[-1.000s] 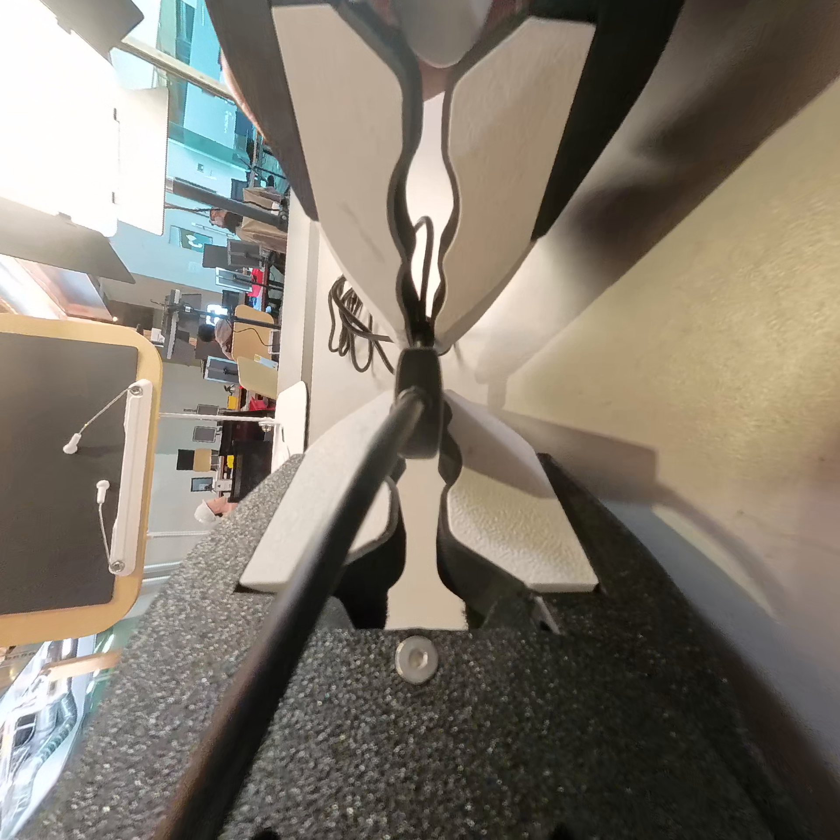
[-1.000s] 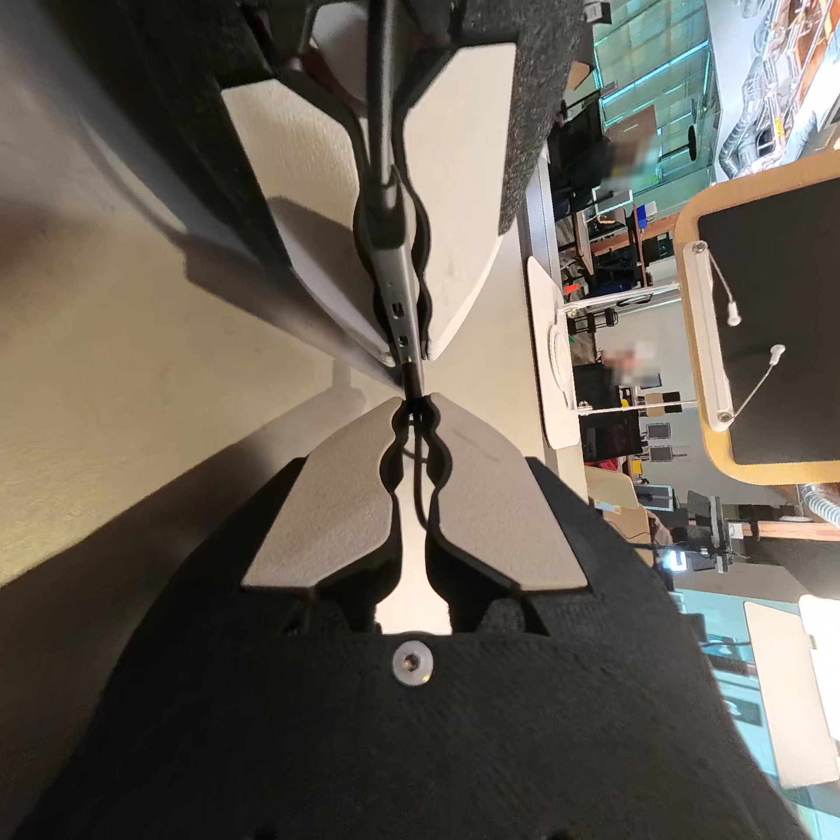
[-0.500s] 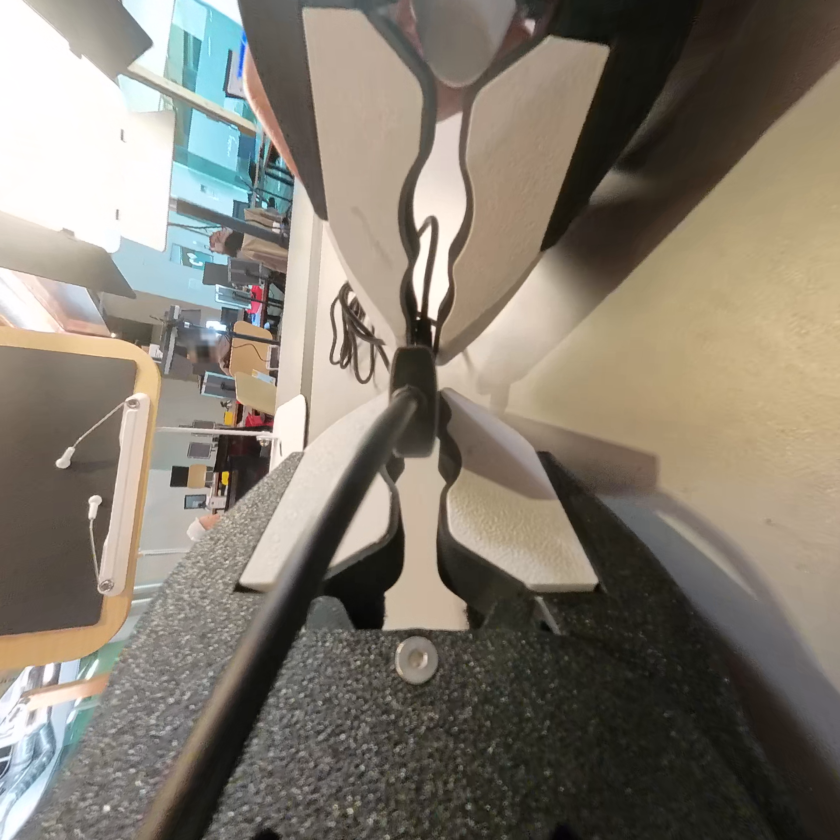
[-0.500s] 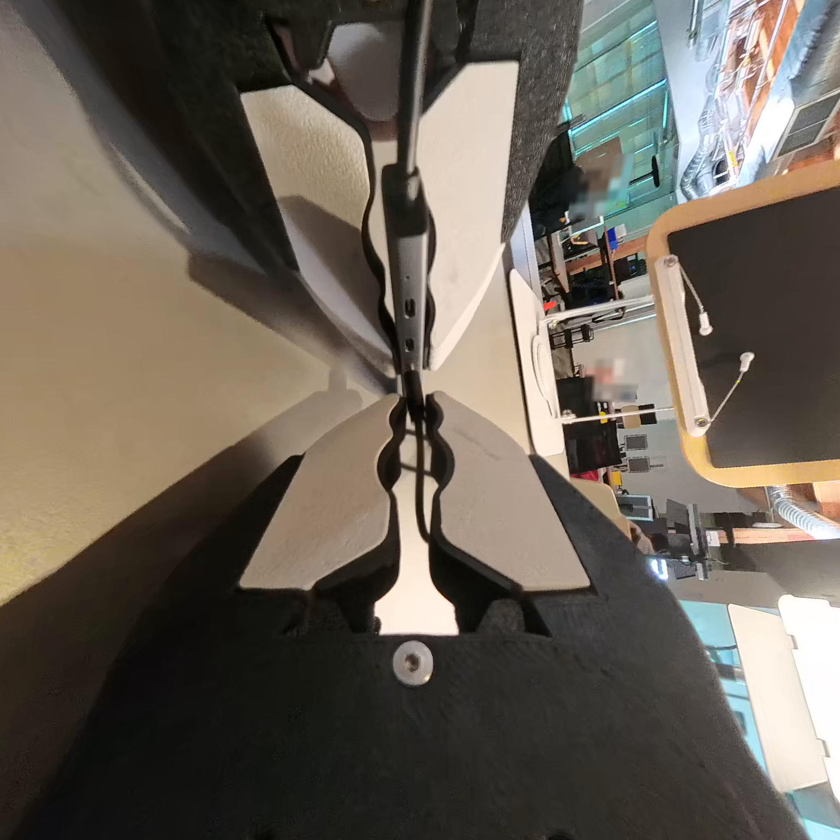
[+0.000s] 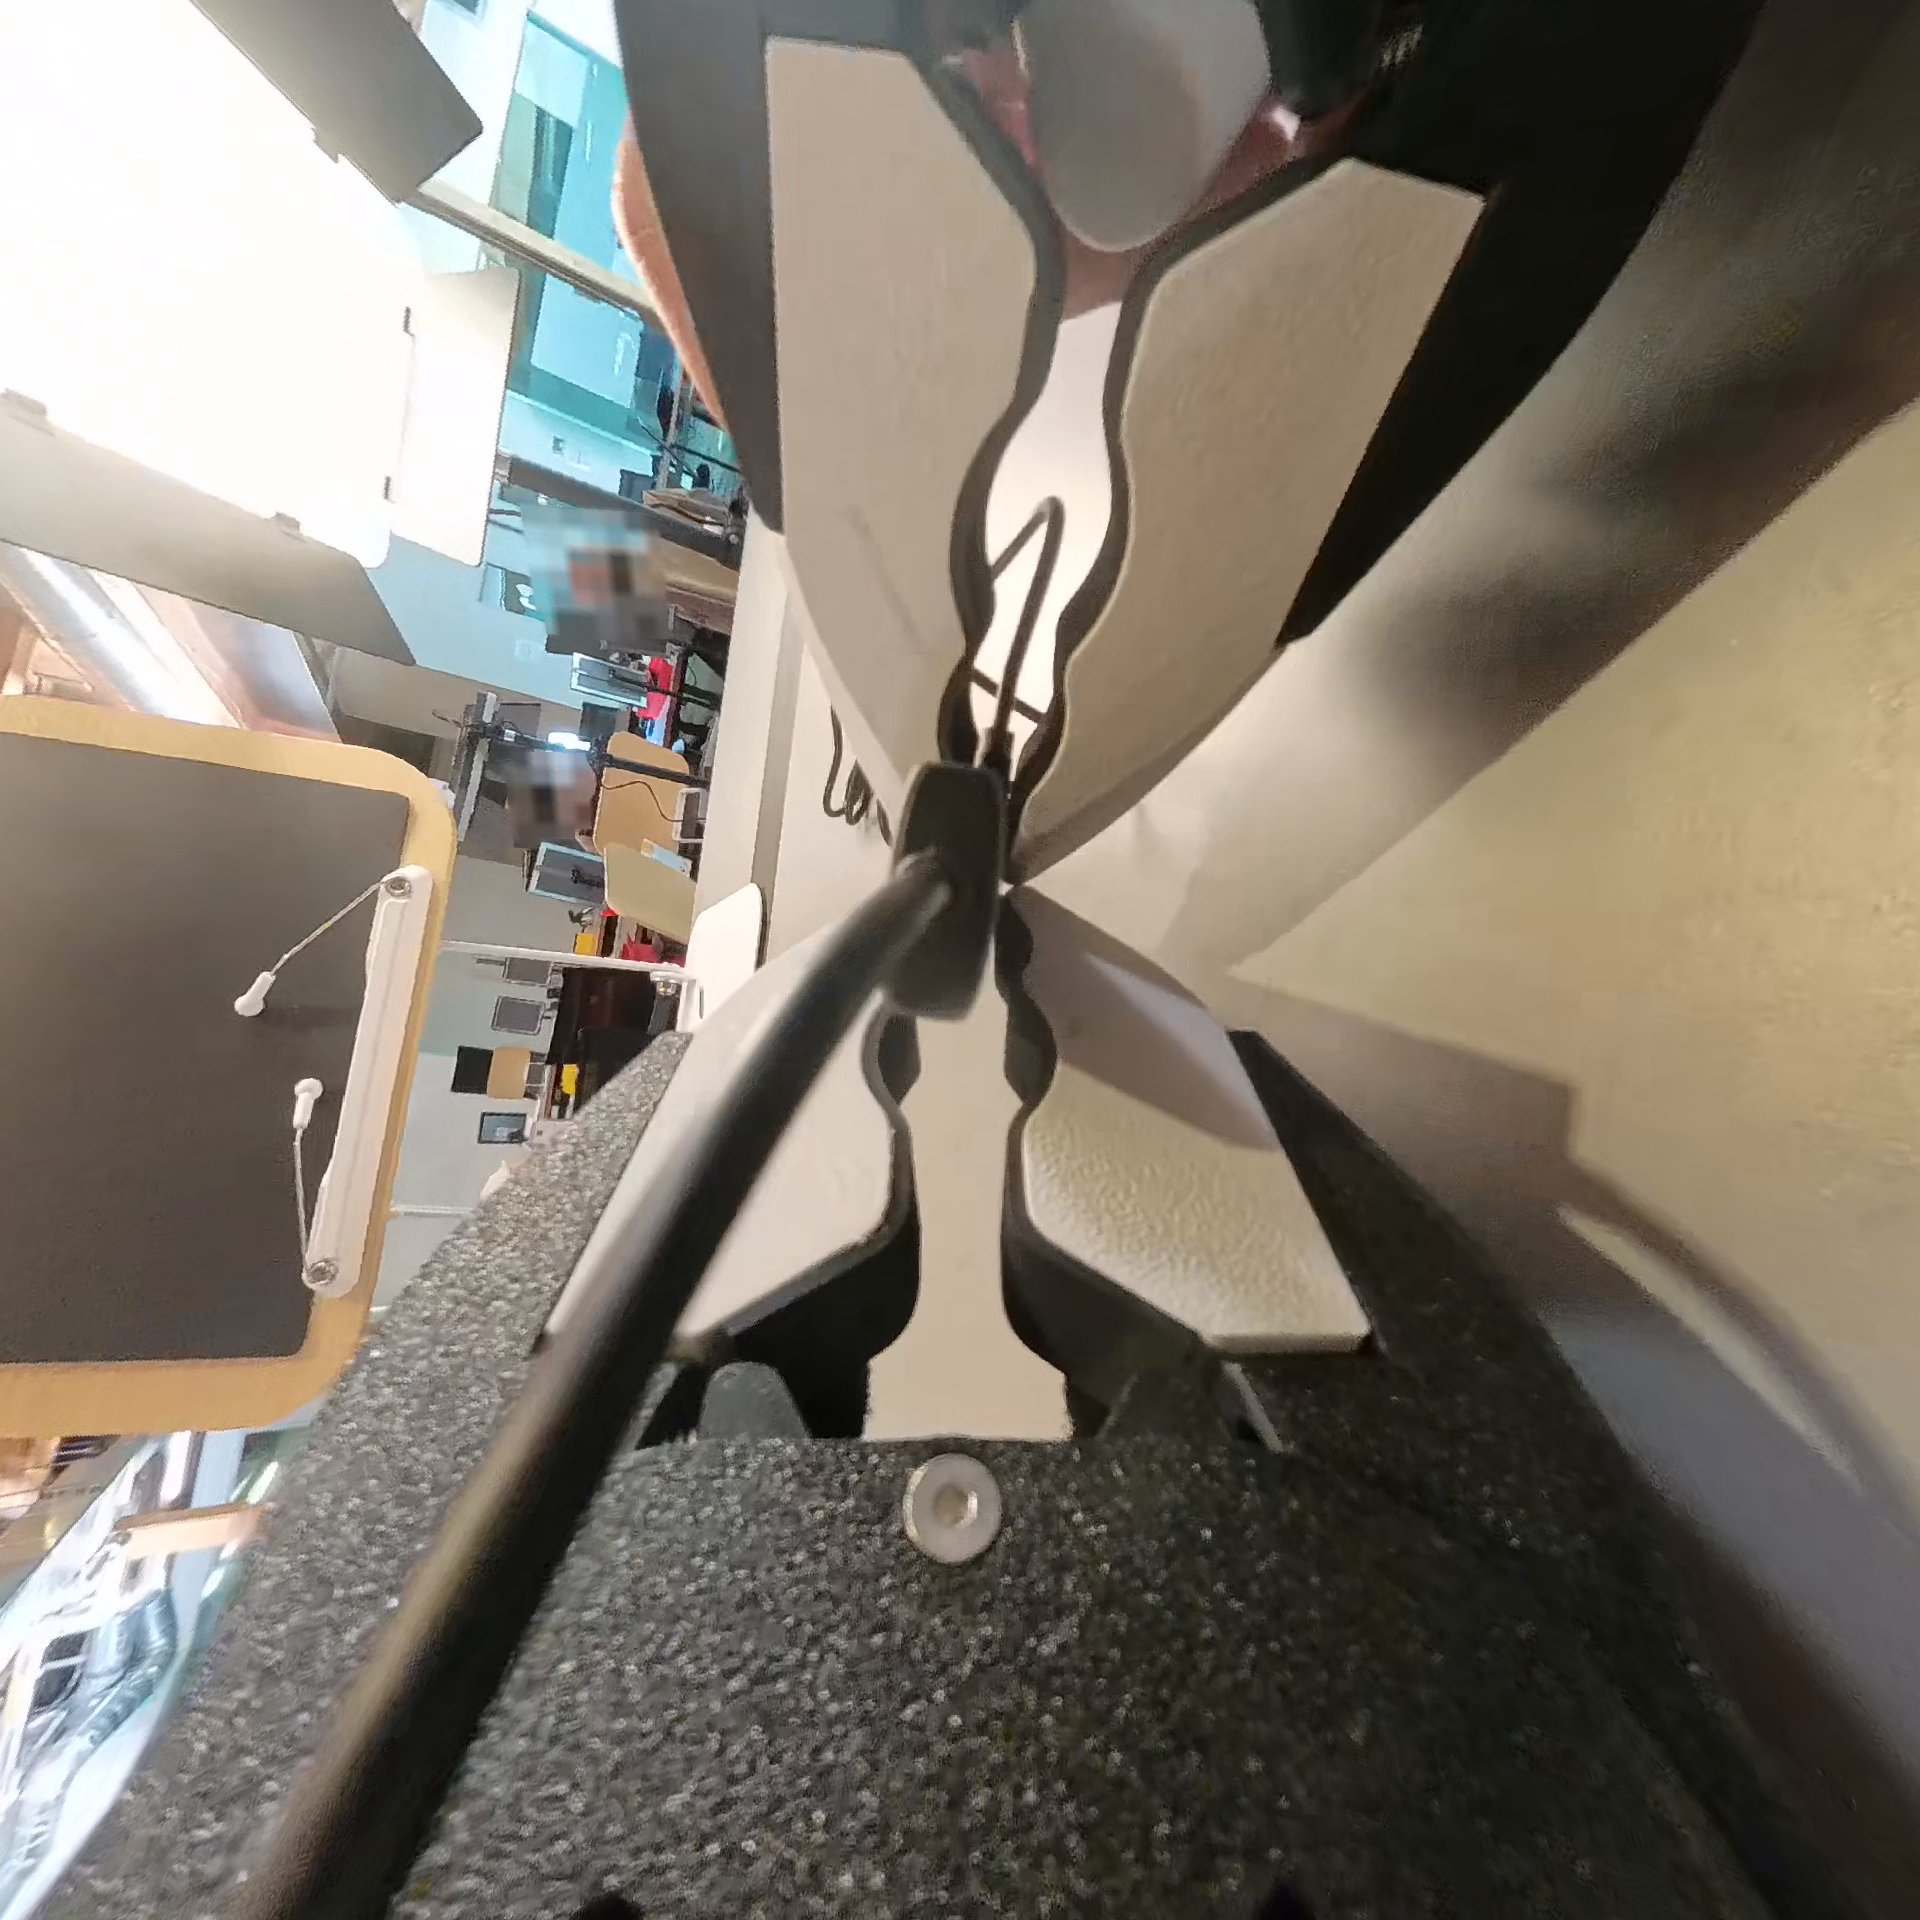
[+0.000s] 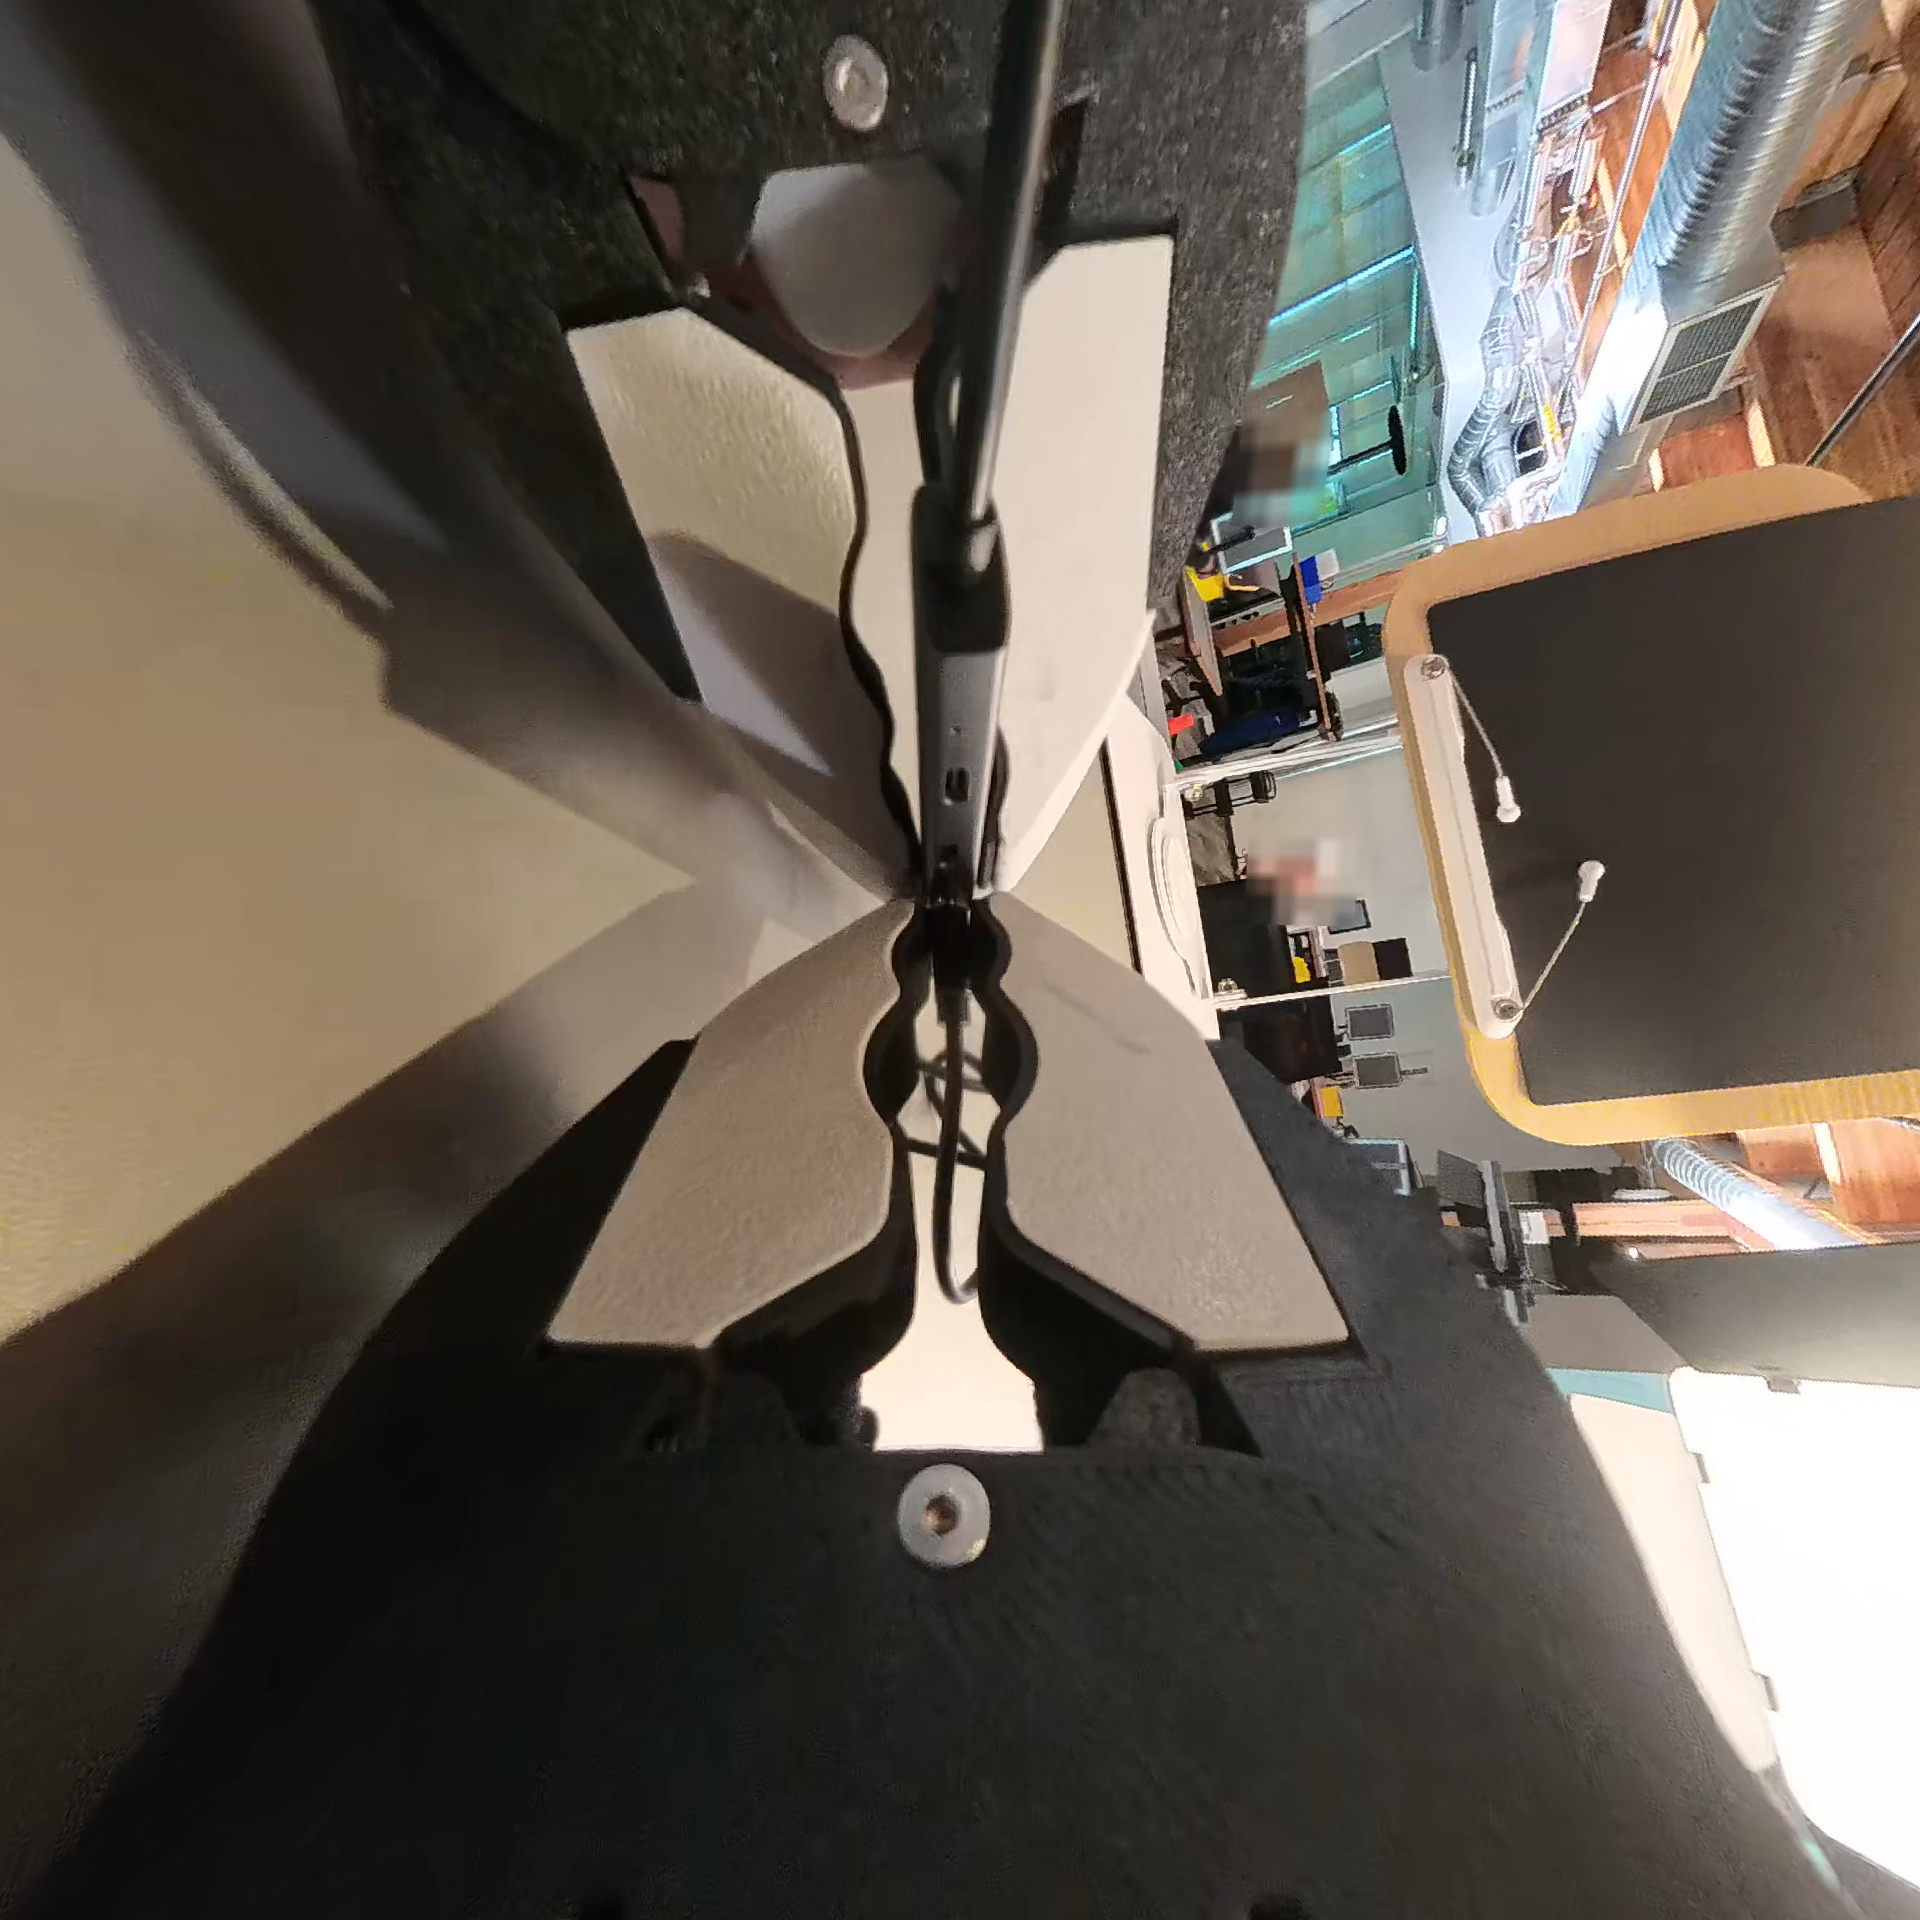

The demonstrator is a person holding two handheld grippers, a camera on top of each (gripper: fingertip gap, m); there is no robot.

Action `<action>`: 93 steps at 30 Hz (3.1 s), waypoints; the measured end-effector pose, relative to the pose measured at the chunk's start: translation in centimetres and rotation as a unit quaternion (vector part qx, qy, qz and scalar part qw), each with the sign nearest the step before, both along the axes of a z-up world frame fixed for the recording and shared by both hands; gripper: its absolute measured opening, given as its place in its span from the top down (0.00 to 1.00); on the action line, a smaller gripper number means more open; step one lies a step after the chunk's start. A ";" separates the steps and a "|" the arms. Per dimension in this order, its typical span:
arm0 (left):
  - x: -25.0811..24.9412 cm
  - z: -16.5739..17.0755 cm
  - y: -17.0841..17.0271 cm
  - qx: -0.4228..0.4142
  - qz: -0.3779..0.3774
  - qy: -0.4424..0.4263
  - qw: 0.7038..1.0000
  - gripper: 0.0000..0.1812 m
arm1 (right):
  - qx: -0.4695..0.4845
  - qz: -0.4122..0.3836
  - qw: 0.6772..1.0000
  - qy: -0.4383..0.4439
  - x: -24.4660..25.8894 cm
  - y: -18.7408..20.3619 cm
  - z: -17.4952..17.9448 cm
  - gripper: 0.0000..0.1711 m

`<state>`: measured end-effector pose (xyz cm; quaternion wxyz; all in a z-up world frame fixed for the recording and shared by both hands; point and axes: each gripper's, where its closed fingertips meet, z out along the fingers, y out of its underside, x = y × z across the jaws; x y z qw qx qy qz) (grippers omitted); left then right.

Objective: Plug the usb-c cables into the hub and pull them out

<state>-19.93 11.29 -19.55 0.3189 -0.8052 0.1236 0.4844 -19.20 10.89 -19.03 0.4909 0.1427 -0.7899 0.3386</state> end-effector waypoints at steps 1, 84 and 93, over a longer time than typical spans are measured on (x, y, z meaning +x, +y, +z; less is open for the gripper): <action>0.0 0.1 -0.1 0.007 -0.002 -0.003 1.000 0.92 | -0.003 0.000 1.000 -0.002 0.0 -0.1 0.1 0.96; 0.7 -1.5 -0.3 0.073 -0.004 -0.149 0.986 0.88 | 0.044 -0.536 0.782 -0.314 -2.3 40.4 7.8 0.79; 0.8 1.7 -0.6 0.198 -0.010 -0.202 0.959 1.00 | -0.100 -0.385 0.865 -0.305 2.9 23.4 10.9 0.81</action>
